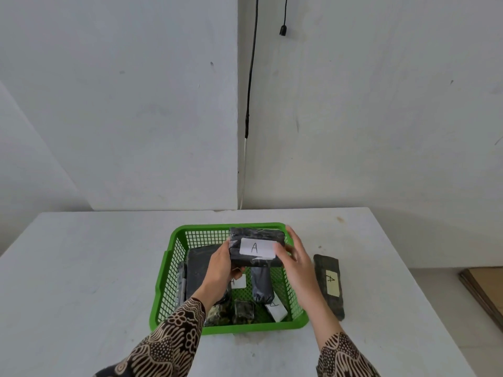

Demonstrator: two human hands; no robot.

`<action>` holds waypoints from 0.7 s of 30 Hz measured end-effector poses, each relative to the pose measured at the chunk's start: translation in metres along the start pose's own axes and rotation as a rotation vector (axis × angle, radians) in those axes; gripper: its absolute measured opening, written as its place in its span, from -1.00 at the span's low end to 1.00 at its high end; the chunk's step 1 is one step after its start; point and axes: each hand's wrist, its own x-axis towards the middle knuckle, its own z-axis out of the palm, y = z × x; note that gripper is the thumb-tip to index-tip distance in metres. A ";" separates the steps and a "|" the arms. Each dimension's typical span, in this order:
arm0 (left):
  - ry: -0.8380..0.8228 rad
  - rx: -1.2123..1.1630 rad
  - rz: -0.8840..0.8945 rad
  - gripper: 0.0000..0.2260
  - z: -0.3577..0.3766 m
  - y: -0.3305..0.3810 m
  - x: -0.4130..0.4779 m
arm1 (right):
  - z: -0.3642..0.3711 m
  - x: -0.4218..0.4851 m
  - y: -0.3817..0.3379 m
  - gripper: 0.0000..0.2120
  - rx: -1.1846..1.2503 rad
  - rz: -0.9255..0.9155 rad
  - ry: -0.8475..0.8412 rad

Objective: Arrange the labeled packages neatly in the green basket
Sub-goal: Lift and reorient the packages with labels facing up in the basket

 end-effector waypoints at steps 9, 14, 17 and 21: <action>-0.112 0.409 -0.017 -0.37 0.025 0.009 -0.007 | -0.005 0.013 0.020 -0.35 0.031 0.068 0.081; -0.277 0.918 0.015 -0.46 0.038 -0.014 -0.003 | -0.017 0.017 0.026 -0.46 0.072 0.043 0.378; -0.367 1.069 -0.074 -0.56 0.035 -0.033 -0.003 | -0.023 0.019 0.029 -0.57 0.048 0.030 0.442; -0.233 1.029 -0.016 -0.52 0.036 -0.042 -0.010 | -0.021 0.019 0.034 -0.58 -0.008 0.024 0.457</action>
